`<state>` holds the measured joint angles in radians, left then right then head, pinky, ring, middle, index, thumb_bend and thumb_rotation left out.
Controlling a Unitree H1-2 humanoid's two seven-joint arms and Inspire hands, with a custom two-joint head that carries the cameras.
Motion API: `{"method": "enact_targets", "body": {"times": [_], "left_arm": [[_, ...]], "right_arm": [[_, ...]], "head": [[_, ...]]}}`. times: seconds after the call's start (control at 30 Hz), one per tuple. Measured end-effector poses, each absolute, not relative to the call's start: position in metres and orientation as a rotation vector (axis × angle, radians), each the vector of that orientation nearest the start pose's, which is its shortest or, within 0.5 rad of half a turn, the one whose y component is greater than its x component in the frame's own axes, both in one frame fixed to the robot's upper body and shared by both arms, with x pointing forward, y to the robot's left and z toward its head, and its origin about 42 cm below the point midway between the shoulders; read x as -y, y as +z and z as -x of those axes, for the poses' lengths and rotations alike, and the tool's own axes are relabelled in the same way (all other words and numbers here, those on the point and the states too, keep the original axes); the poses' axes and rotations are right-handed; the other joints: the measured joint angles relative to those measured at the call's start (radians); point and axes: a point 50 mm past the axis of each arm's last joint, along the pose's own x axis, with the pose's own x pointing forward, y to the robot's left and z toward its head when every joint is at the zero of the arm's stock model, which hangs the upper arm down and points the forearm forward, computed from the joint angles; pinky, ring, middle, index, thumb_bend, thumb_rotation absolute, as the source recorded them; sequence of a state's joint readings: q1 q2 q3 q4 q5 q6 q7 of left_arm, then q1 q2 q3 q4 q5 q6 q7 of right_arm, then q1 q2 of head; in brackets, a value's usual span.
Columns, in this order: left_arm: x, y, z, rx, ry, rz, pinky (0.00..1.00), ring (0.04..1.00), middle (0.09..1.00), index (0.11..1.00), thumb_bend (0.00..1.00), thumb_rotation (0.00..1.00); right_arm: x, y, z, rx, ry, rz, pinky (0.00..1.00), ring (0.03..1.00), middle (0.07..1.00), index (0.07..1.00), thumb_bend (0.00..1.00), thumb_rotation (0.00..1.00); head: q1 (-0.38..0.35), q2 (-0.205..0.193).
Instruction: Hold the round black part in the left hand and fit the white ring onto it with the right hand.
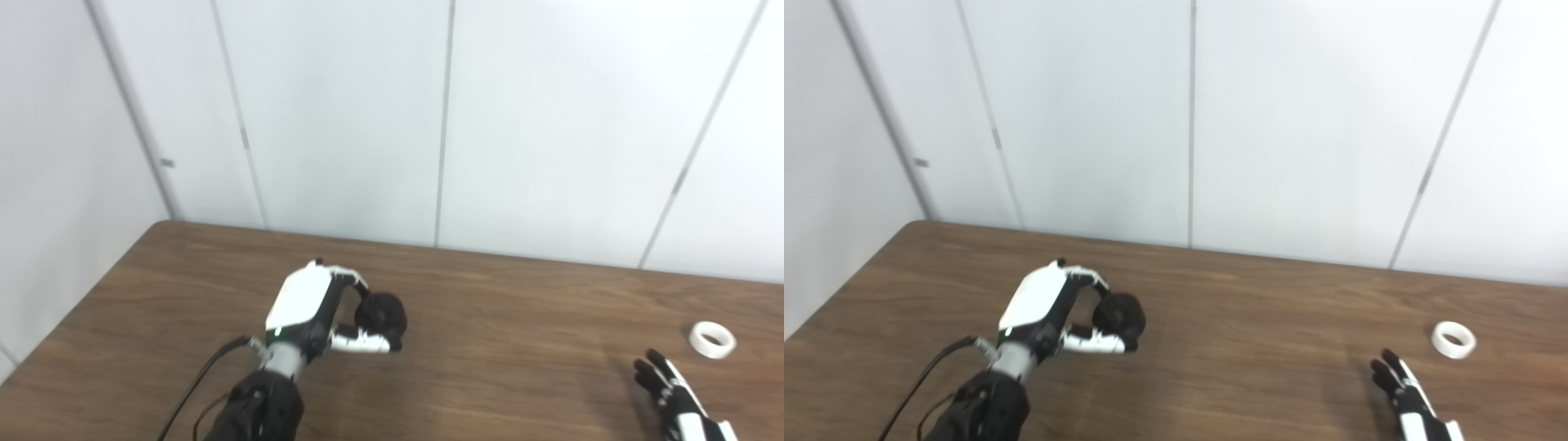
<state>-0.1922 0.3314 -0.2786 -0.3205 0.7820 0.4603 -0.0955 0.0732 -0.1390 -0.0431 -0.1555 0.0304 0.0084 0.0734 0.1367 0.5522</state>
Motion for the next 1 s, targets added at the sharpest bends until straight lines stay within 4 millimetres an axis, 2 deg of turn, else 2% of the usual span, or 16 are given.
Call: {"method": "enact_targets", "body": {"times": [0.1, 0.3, 0.57, 0.7, 0.8, 1.0], "left_arm": [[-0.224, 0.204, -0.306, 0.124, -0.029, -1.065, 1.0, 0.855, 0.786, 0.484, 0.52, 0.06], [-0.208, 0.198, -0.279, 0.167, -0.088, -1.1, 1.0, 0.873, 0.794, 0.484, 0.52, 0.06], [-0.185, 0.176, -0.248, 0.193, -0.206, -1.069, 1.0, 0.906, 0.81, 0.485, 0.52, 0.05], [-0.177, 0.171, -0.239, 0.214, -0.247, -1.05, 1.0, 0.912, 0.806, 0.485, 0.52, 0.05], [-0.174, 0.165, -0.235, 0.22, -0.257, -1.042, 1.0, 0.906, 0.801, 0.485, 0.52, 0.05], [-0.171, 0.146, -0.226, 0.203, -0.268, -1.036, 1.0, 0.896, 0.797, 0.485, 0.52, 0.05]], "right_arm": [[0.26, 0.124, -0.26, 0.067, 0.025, 0.104, 1.0, 0.915, 0.904, 0.918, 0.58, 0.99], [0.252, 0.129, -0.261, 0.054, 0.008, 0.124, 1.0, 0.921, 0.902, 0.918, 0.59, 1.0], [0.241, 0.133, -0.263, 0.039, 0.018, 0.148, 1.0, 0.93, 0.908, 0.937, 0.59, 1.0], [0.235, 0.137, -0.263, 0.032, 0.022, 0.139, 1.0, 0.936, 0.914, 0.944, 0.6, 1.0], [0.232, 0.138, -0.264, 0.029, 0.028, 0.134, 1.0, 0.94, 0.914, 0.946, 0.57, 1.0], [0.231, 0.139, -0.265, 0.029, 0.029, 0.14, 1.0, 0.939, 0.913, 0.949, 0.57, 1.0]], "head": [[-0.044, 0.021], [-0.078, 0.04], [-0.129, 0.08], [-0.14, 0.094], [-0.147, 0.109], [-0.154, 0.12]]}}
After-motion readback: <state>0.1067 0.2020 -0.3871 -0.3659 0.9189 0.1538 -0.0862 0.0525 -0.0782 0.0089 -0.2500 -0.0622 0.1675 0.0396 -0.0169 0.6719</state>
